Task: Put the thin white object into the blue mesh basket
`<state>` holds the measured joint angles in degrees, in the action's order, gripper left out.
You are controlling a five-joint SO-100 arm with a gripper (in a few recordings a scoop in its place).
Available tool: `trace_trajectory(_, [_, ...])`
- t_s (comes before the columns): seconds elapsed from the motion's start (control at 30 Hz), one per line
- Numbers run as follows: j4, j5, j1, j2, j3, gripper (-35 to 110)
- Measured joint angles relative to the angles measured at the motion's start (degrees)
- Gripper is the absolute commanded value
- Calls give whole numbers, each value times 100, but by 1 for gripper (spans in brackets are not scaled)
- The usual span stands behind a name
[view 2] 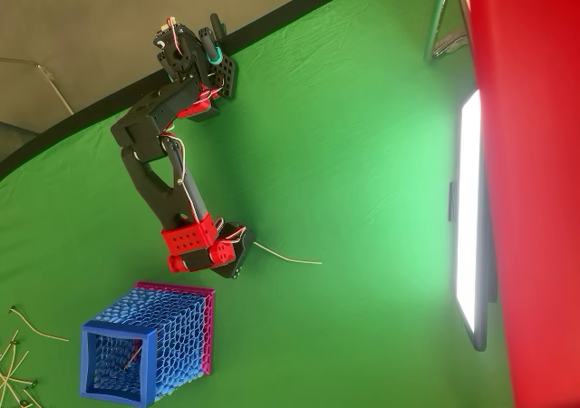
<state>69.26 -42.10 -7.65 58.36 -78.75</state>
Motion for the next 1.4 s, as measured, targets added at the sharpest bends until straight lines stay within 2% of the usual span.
trace_trajectory(0.27, [9, 369, 0, 0, 352, 1])
trace_trajectory(0.57, [-141, 1327, -149, 413, 1556, 1])
trace_trajectory(0.8, [-1266, 2355, -343, 1055, 1767, 0])
trace_trajectory(0.97, [-2971, 3867, -580, 1740, 1521, 0])
trace_trajectory(1.2, [-4447, 5713, -809, 2549, 773, 0])
trace_trajectory(1.4, [-5326, 7471, -1011, 3173, -9, 0])
